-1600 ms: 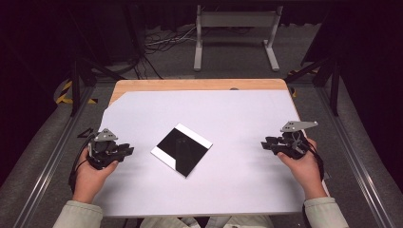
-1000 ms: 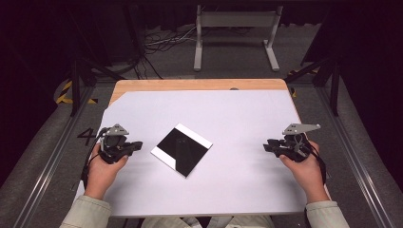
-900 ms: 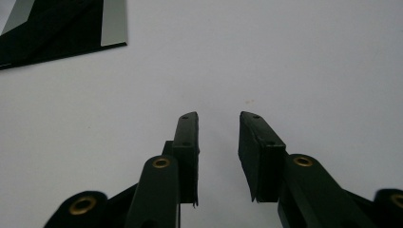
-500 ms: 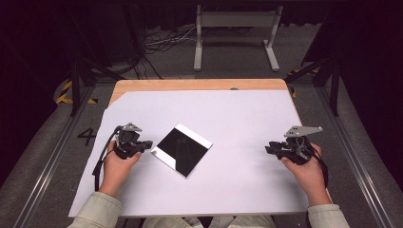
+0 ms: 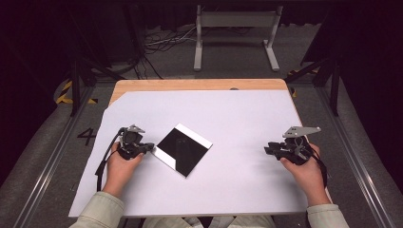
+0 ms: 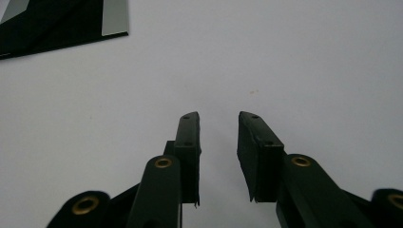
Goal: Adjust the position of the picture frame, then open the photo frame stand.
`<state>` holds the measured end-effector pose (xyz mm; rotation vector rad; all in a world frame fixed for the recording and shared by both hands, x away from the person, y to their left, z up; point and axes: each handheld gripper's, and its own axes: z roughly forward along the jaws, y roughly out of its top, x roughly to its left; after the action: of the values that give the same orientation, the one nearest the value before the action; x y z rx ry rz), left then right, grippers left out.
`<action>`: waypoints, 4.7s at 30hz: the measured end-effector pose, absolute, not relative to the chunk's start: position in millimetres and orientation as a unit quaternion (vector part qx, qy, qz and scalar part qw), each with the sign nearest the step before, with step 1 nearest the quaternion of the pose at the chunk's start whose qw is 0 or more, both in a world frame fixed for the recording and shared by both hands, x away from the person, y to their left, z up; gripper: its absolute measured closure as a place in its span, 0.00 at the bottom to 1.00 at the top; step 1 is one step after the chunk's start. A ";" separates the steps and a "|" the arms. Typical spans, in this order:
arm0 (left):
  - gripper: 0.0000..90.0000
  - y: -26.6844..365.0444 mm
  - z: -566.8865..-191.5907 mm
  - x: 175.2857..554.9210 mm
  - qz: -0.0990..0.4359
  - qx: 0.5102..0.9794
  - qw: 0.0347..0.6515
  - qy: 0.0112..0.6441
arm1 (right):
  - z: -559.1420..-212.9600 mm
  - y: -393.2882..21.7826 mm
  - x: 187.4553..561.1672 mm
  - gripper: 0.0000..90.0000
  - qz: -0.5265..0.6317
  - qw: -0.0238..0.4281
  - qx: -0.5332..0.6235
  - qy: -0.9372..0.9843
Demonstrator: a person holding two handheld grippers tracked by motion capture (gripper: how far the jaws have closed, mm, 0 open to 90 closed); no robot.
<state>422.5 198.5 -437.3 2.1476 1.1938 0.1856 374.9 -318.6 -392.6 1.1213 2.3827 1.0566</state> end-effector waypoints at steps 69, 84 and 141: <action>0.95 107.9 -435.4 366.6 0.008 0.893 0.321 0.316 | -389.8 -318.5 373.3 0.77 0.373 0.154 0.387 0.829; 0.82 125.8 -413.0 363.3 0.035 0.882 0.346 0.318 | -387.8 -299.6 366.6 0.77 0.367 0.144 0.358 0.846; 0.94 103.0 -420.2 365.4 0.012 0.887 0.351 0.300 | -419.3 -205.0 360.8 0.76 0.261 0.025 0.283 0.923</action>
<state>365.4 103.0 -420.2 2.2964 0.7766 0.0298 360.8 -205.0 -419.3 0.8742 2.8527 0.8069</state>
